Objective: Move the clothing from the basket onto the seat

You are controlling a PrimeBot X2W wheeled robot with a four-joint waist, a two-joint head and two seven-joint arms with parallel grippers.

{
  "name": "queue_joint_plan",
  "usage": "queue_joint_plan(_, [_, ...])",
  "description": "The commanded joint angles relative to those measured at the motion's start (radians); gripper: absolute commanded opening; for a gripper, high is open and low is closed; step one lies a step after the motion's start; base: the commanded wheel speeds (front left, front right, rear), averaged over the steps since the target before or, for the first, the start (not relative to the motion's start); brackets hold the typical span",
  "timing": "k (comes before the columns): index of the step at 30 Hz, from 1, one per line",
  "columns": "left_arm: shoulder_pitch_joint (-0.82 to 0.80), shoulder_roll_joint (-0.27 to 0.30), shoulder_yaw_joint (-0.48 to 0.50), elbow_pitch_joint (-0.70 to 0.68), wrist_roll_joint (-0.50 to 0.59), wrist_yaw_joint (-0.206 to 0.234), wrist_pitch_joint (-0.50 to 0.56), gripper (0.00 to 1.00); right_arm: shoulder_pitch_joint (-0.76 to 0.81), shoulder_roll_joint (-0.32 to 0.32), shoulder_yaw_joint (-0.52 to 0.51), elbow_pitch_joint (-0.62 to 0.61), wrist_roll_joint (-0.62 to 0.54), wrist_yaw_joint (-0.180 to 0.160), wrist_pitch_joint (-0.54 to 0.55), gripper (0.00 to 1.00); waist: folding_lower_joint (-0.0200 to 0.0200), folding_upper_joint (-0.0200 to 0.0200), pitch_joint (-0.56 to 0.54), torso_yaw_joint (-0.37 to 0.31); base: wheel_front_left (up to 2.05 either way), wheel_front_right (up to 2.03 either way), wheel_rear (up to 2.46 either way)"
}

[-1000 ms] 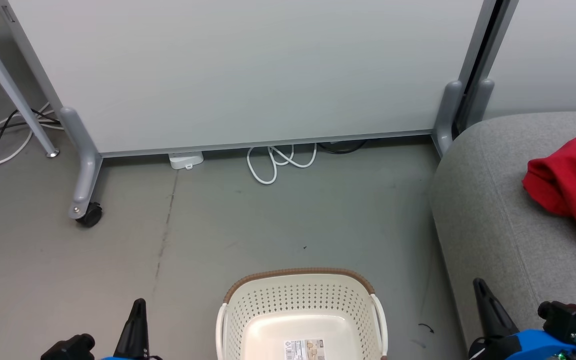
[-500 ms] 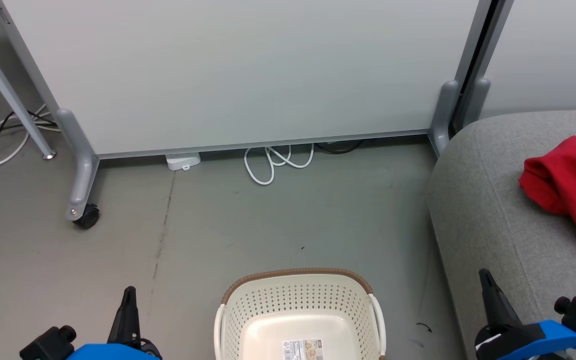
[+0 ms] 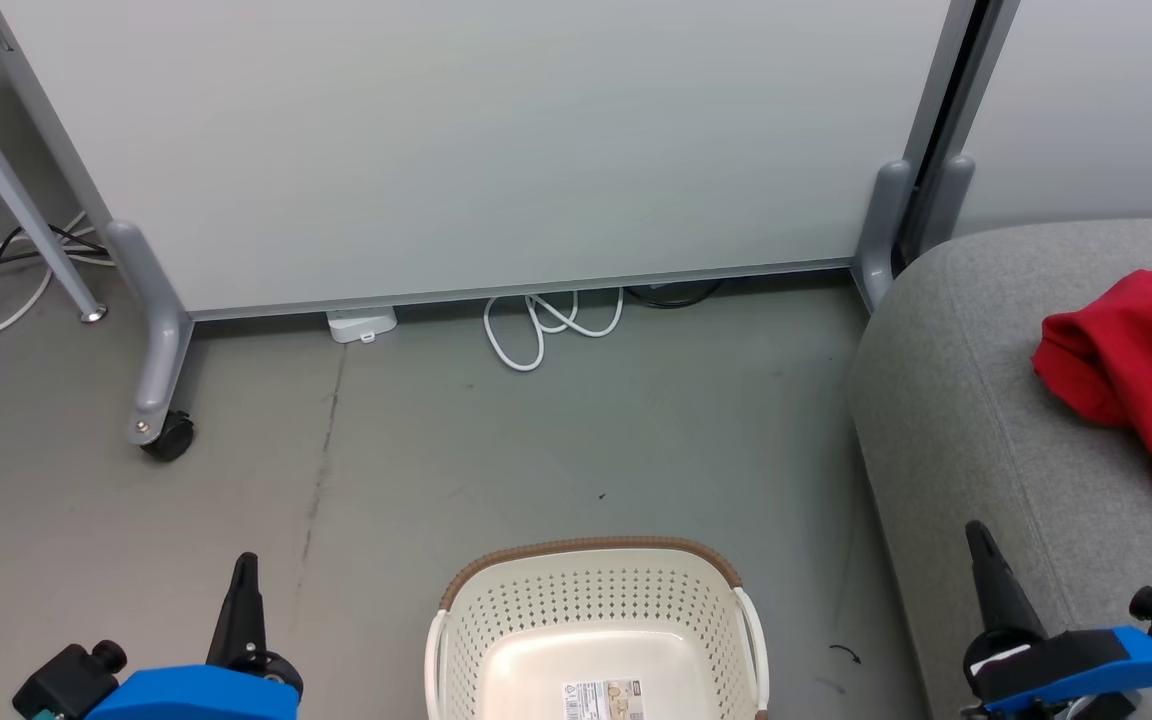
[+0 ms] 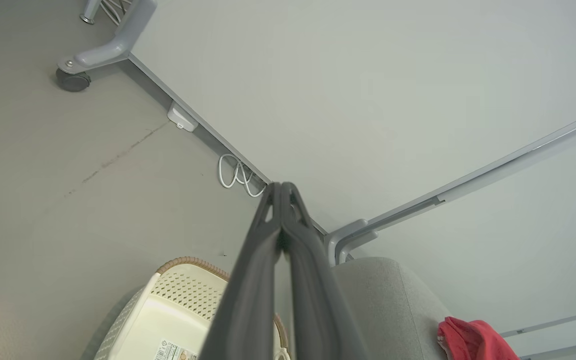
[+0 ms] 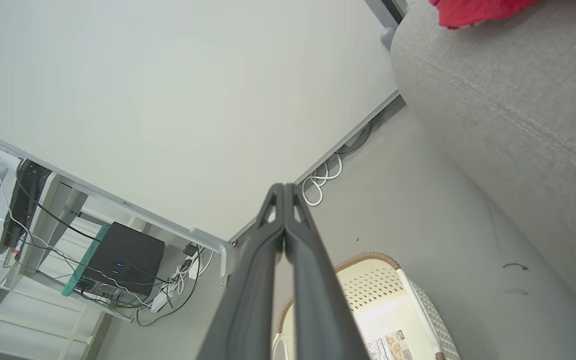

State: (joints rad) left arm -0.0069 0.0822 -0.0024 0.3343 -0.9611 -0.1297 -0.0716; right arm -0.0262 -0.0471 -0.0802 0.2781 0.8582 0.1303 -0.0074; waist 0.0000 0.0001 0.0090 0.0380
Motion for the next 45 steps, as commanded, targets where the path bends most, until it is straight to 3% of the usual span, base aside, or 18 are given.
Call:
queue_joint_plan(1, [-0.03,0.001,0.011,-0.017,-0.025,-0.001,0.006,0.0,-0.027,-0.003,-0.003,-0.016,0.03,0.0,0.006,0.0,0.0,-0.0001,0.0,-0.001,0.0,0.0,0.0])
queue_joint_plan(45, [-0.08,-0.019,0.079,-0.065,-0.417,-0.001,0.121,0.0,-0.066,-0.004,-0.023,-0.029,0.485,0.001,0.079,0.0,0.0,-0.0001,-0.003,-0.021,0.0,0.0,0.0])
